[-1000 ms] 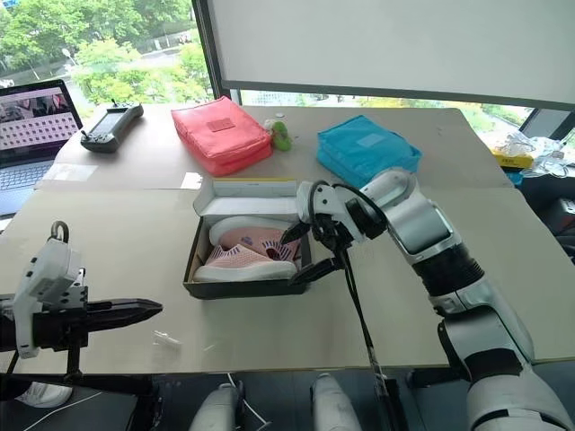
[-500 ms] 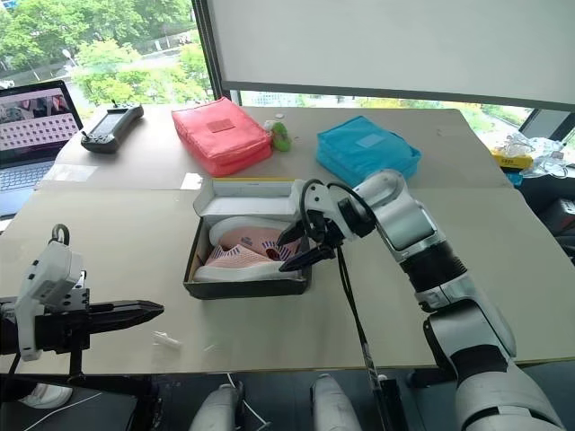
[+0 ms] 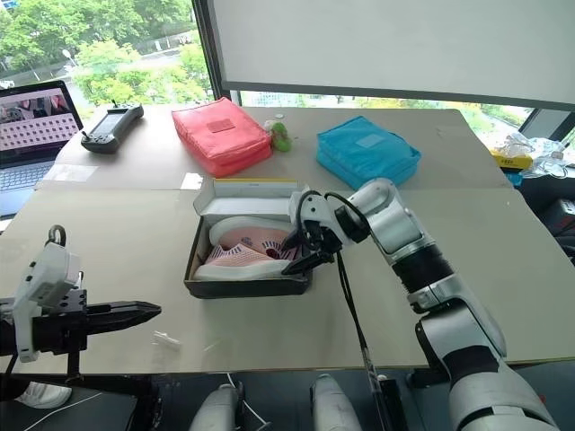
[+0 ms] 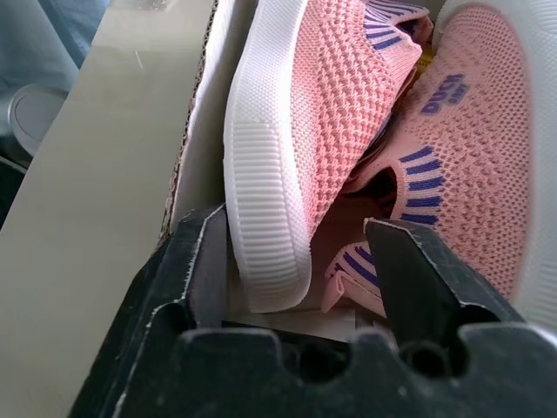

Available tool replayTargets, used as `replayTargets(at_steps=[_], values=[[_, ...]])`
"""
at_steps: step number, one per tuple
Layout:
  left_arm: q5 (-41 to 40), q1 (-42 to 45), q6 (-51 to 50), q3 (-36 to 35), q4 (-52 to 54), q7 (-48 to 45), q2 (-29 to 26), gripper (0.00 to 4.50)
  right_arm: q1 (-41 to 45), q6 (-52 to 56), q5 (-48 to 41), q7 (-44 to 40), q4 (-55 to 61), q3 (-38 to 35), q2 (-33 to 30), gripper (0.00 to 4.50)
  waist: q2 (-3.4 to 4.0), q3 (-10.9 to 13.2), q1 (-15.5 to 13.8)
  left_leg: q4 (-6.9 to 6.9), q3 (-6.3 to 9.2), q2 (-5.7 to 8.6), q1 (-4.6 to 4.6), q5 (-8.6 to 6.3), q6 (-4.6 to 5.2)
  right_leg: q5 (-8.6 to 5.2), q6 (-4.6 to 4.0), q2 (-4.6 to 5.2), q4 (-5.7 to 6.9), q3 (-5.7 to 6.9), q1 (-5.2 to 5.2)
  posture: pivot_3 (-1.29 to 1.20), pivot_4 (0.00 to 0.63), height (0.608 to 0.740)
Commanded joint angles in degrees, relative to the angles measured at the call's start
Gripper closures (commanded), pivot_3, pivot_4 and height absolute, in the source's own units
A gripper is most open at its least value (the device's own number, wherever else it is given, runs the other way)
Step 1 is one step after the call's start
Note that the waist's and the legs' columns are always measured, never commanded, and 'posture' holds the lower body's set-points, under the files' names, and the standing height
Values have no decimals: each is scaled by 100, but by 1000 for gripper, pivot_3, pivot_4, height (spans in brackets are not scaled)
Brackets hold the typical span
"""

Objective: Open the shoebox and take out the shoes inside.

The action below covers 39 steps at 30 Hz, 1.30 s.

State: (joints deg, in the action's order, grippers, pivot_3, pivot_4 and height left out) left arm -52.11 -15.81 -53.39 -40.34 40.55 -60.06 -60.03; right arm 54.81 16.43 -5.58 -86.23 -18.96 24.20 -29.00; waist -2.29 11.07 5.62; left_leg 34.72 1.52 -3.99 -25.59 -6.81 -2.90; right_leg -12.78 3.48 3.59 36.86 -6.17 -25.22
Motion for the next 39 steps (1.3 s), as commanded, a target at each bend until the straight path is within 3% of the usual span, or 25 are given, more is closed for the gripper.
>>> replayTargets(at_steps=[1,3,6,15,23,27,31,39], values=[[-38,-9,114,-176,124,-8,-17,4500,-47,-54,39,-29,200,-9,-28,3164,0,0,0,0,0,0,0,0,0,0,0,0,0,0,0,0,150,725],[-30,6,120,-159,108,-9,-32,4500,-44,-39,37,4,238,-28,-6,3894,0,0,0,1,0,0,1,0,0,0,0,0,0,0,1,0,150,725],[-20,51,132,-113,72,-2,-55,4500,-23,25,-3,71,291,-80,37,4251,0,0,0,1,0,0,1,0,-1,0,0,0,0,0,0,0,150,725],[-115,224,70,9,70,110,-77,4500,16,397,-511,485,281,-648,403,4255,0,0,8,-2,0,-2,0,0,0,1,-2,-5,3,-3,-3,0,150,725],[-111,274,80,48,35,98,-139,4500,-214,1146,-661,645,572,-630,359,4255,0,0,-5,-3,0,-2,-2,0,0,-1,-3,-5,0,-3,-4,0,150,725],[-91,273,94,59,25,64,-158,4500,-260,1071,-104,1056,374,-361,255,4255,0,0,1,-1,1,-2,2,0,0,0,-4,-5,2,-4,-2,0,150,725],[-73,274,105,67,16,48,-172,4500,-185,2288,-909,1251,618,-927,535,4255,0,0,2,0,1,-2,5,-1,-1,2,-8,-5,2,-4,-1,0,150,725],[19,300,180,146,-58,-29,-213,4500,-241,2930,-1632,1265,869,-1372,541,4255,0,0,-6,-5,0,-3,0,0,0,2,-7,-5,-2,-4,-3,0,150,725]])
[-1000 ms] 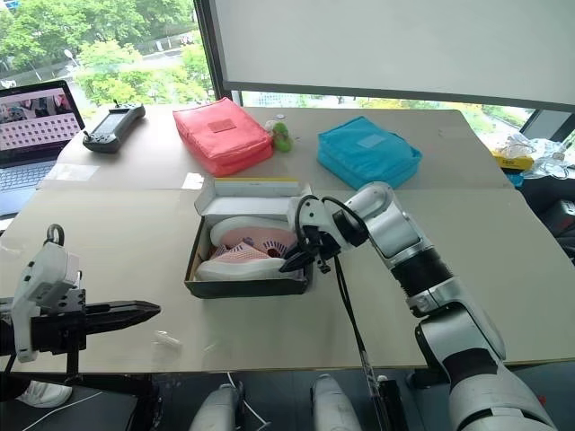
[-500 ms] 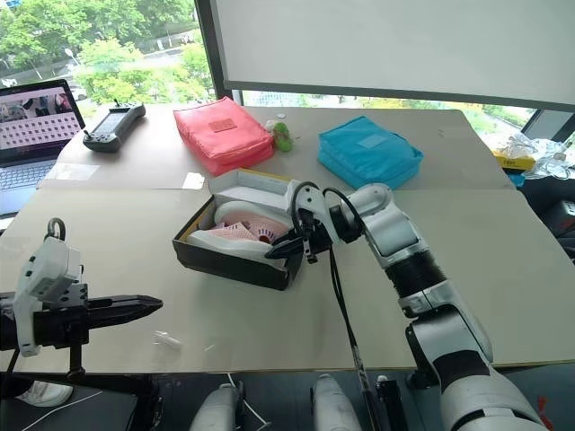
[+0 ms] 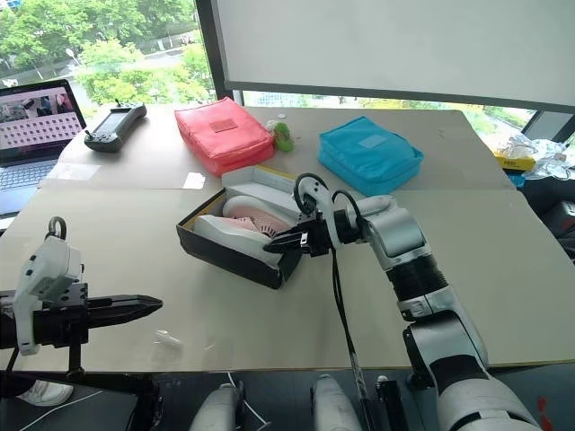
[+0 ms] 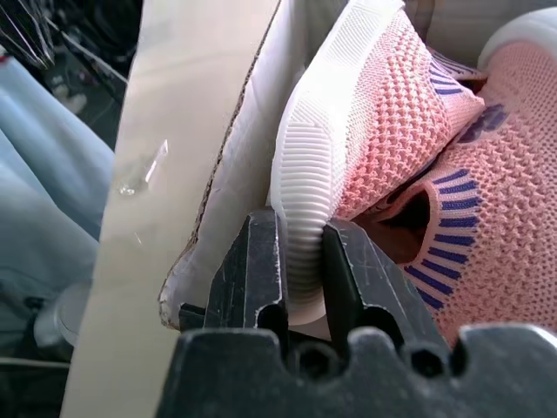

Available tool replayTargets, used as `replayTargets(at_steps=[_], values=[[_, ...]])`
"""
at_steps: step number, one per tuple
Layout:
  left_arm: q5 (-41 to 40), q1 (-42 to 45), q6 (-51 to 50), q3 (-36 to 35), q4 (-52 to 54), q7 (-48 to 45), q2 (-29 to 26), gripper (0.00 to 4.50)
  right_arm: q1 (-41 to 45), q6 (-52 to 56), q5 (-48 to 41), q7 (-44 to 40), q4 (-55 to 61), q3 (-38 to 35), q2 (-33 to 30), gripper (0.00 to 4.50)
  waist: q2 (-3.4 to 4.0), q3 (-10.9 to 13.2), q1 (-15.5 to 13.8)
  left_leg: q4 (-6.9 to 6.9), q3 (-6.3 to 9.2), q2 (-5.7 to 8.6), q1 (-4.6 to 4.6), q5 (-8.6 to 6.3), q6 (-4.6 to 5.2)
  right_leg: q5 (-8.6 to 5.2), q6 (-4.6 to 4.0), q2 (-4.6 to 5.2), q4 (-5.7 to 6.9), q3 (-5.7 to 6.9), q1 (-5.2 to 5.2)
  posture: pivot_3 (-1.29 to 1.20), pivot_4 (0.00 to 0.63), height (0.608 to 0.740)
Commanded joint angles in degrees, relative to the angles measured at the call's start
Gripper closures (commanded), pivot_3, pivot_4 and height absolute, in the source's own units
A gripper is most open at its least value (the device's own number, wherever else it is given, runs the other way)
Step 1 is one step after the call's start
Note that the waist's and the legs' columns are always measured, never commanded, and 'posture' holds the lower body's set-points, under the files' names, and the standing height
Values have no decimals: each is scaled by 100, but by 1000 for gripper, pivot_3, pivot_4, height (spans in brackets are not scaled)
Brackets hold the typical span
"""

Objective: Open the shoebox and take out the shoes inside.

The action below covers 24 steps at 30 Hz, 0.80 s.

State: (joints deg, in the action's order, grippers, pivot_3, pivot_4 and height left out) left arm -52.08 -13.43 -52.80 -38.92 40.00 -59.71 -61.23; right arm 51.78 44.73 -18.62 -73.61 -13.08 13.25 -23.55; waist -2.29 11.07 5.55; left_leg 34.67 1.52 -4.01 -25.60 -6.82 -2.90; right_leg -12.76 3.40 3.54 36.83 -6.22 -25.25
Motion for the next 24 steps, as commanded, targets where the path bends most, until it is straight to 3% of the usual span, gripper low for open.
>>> replayTargets(at_steps=[1,8,17,22,24], values=[[20,71,127,15,-10,-69,-98,4500,56,95,-344,42,273,-290,1,4255,0,0,6,-3,0,0,-1,0,0,-1,1,0,0,0,-2,0,150,725],[32,128,130,54,-51,-88,-143,4500,-267,-1026,559,425,453,389,-226,4255,0,0,9,-8,0,-3,0,0,0,-3,-1,-4,-2,0,-4,0,150,725],[125,276,206,223,-245,-187,-248,4500,27,143,-600,526,491,-525,28,4255,-1,0,4,1,0,-2,1,0,-1,1,-5,-3,-1,-2,-1,0,150,725],[157,330,244,292,-267,-224,-280,4500,-397,71,-657,231,1152,-148,-231,4255,-1,-1,3,-13,1,-3,0,0,1,-7,-3,-4,-3,-1,-4,0,150,725],[152,318,250,279,-249,-237,-283,4500,-341,-105,-427,504,996,-143,-212,4255,-1,-1,5,-19,0,-3,1,1,2,-13,-3,-4,-3,0,-6,0,150,725]])
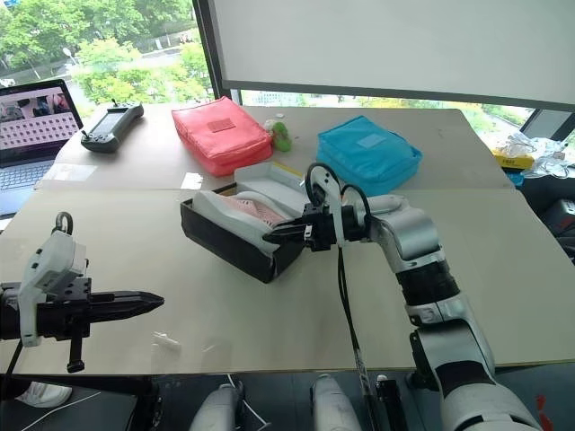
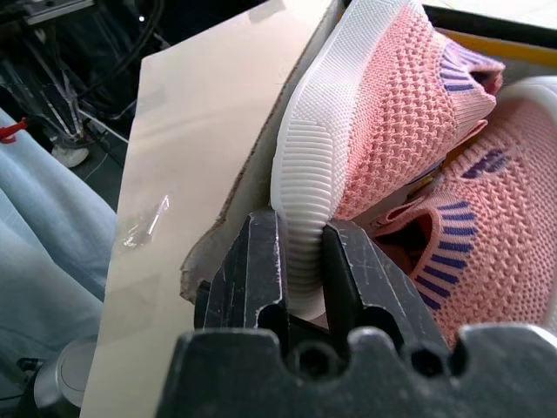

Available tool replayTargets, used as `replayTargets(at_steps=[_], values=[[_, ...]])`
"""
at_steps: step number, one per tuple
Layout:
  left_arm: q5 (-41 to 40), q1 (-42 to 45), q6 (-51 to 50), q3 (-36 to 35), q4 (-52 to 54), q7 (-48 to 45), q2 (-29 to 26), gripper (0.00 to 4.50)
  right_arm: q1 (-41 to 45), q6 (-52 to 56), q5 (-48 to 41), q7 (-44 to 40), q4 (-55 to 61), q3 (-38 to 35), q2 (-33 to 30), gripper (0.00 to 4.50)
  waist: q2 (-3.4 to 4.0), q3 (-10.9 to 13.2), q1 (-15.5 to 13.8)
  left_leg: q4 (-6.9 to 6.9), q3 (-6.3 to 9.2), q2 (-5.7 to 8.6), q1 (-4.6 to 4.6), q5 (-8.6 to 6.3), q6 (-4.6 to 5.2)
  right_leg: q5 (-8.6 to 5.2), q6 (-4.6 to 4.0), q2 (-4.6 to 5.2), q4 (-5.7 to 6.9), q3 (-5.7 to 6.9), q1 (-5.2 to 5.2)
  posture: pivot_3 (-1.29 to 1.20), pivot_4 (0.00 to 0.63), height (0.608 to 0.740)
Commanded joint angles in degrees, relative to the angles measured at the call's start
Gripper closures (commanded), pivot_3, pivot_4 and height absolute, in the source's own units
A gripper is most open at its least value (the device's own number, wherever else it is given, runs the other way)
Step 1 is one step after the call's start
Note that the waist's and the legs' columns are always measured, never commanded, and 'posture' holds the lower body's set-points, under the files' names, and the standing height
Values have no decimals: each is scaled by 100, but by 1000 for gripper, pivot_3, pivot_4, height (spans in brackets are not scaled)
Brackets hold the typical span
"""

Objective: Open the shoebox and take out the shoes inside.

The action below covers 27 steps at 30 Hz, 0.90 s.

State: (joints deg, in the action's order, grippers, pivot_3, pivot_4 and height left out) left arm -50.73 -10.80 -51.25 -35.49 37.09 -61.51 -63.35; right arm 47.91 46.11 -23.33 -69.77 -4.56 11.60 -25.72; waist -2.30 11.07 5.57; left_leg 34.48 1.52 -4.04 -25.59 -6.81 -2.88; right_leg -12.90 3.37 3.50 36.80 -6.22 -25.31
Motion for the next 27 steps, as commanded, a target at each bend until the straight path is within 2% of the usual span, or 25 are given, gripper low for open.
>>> replayTargets(at_steps=[1,7,9,12,20,27], values=[[1,52,84,-78,59,-55,-72,4500,37,-466,232,219,91,90,-17,4255,0,0,17,-4,-1,0,0,0,0,0,0,0,0,-1,-3,0,150,725],[1,61,79,-73,58,-73,-94,4500,195,-739,402,760,-273,-29,202,4255,0,0,5,-9,-2,0,-1,2,2,1,-1,-3,4,-3,-9,0,150,725],[2,84,84,-54,39,-87,-107,4500,100,-1111,667,819,-174,194,176,4255,0,0,4,-5,-2,0,0,1,1,1,-1,-2,4,-4,-7,0,150,725],[40,141,114,6,-42,-114,-132,4500,136,-876,398,903,-155,-56,332,4255,0,0,4,-2,-2,0,0,1,0,3,-3,-2,4,-4,-6,0,150,725],[130,267,181,152,-144,-176,-126,4500,151,-885,345,1072,-105,-302,236,4255,0,0,-1,-5,-2,0,0,5,7,3,-2,-2,3,-3,-5,0,150,725],[129,290,200,174,-117,-205,-129,4500,196,-1413,887,1033,378,181,-104,4255,0,0,-1,-8,-2,0,-1,4,6,3,-2,-2,2,-3,-7,0,150,725]])
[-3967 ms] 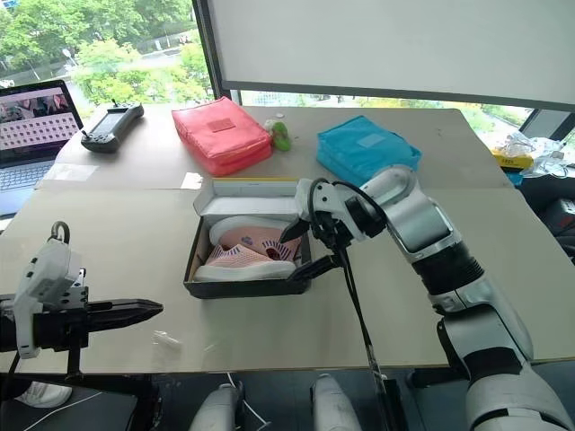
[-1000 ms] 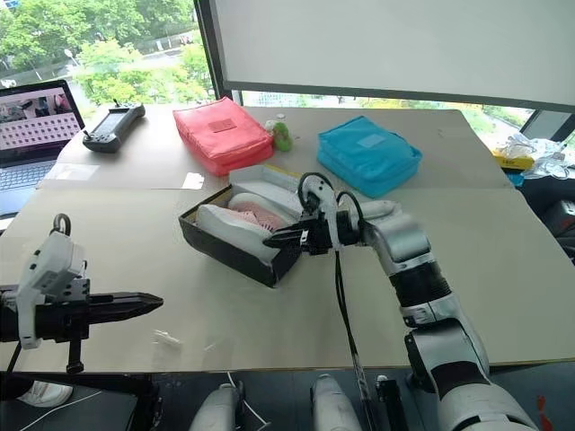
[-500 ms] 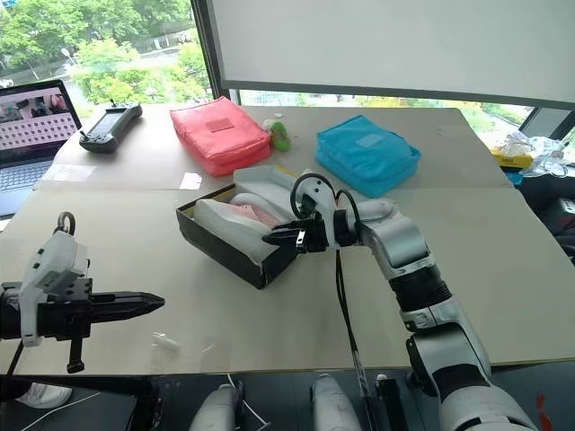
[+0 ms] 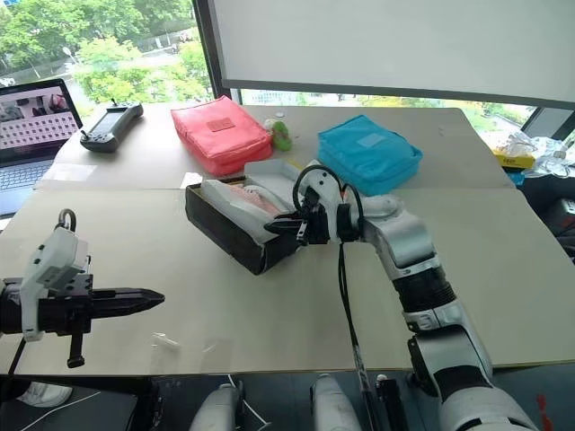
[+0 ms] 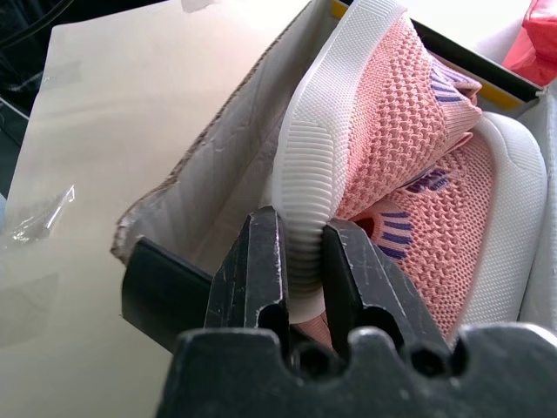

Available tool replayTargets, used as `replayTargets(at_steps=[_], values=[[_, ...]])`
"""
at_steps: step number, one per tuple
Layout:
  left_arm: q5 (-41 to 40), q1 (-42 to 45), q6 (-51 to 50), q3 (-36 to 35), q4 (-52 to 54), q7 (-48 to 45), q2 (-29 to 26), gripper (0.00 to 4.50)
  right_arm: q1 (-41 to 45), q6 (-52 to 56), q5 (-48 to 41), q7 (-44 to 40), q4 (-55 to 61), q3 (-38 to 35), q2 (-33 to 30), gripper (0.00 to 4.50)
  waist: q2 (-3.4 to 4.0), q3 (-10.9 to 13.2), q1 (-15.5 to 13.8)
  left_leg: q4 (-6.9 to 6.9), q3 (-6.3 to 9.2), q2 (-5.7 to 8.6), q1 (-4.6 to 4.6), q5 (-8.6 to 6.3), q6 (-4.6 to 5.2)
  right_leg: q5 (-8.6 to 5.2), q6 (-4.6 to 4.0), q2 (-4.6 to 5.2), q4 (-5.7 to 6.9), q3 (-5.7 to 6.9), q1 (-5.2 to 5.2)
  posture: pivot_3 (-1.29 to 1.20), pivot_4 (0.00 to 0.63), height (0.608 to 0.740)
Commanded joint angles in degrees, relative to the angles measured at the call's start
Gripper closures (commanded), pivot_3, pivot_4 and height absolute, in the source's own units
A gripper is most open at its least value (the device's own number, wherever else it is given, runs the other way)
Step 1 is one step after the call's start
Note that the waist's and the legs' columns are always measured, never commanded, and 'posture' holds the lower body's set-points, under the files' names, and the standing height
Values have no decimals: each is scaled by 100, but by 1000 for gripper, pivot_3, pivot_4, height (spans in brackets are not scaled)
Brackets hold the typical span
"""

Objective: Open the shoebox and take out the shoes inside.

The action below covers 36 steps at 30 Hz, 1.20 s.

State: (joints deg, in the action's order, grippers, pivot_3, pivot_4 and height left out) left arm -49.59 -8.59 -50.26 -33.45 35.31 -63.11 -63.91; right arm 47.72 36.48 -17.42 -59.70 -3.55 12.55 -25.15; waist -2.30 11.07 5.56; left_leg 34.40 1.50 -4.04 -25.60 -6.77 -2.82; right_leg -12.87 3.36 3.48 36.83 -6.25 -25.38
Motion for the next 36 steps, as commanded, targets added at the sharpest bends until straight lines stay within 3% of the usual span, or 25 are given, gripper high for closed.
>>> replayTargets(at_steps=[1,6,12,14,20,24,25,28,36], values=[[9,85,105,-13,65,-45,-80,4500,246,-605,490,-26,386,265,-258,4255,0,0,0,0,0,0,0,-1,-1,0,0,0,0,0,0,0,150,725],[23,253,126,170,13,-13,-102,4500,78,-1207,1185,-99,680,971,-463,4255,0,0,0,1,-1,0,3,-3,-4,0,-1,0,0,0,-1,0,150,725],[69,422,155,343,-104,-41,-131,4500,136,-1794,1830,381,468,1049,-414,4255,-1,0,-2,2,-1,0,1,-1,-3,1,-1,0,0,-2,-1,0,150,725],[77,463,166,382,-137,-54,-139,4500,96,-1821,1726,441,478,899,-310,4255,-1,0,-1,2,-2,1,1,-1,-2,1,-1,0,1,-2,-1,0,150,725],[128,550,253,500,-225,-133,-189,4500,-301,-208,470,272,990,216,50,4255,-1,-1,-11,0,1,0,1,6,9,-1,0,-1,3,0,2,0,150,725],[158,610,296,561,-265,-198,-222,4500,-445,-354,782,408,949,359,-155,4255,-1,-1,-12,-1,-2,0,0,20,32,-2,2,0,1,-2,1,0,150,725],[176,641,311,586,-300,-225,-237,4500,-393,-946,1638,711,721,827,-435,4255,-1,-1,-11,0,-2,0,0,19,30,-2,2,0,0,-2,2,0,150,725],[221,783,366,723,-401,-296,-277,4500,-474,-1240,1713,696,516,927,-402,4255,-3,-2,-7,1,-2,0,8,-2,-4,-1,-1,0,-1,-1,5,0,150,725],[329,969,473,924,-571,-427,-329,4500,-402,-449,650,399,778,187,-122,4255,-4,-2,-7,23,1,0,8,-2,-4,5,-2,0,2,-2,19,0,150,725]])
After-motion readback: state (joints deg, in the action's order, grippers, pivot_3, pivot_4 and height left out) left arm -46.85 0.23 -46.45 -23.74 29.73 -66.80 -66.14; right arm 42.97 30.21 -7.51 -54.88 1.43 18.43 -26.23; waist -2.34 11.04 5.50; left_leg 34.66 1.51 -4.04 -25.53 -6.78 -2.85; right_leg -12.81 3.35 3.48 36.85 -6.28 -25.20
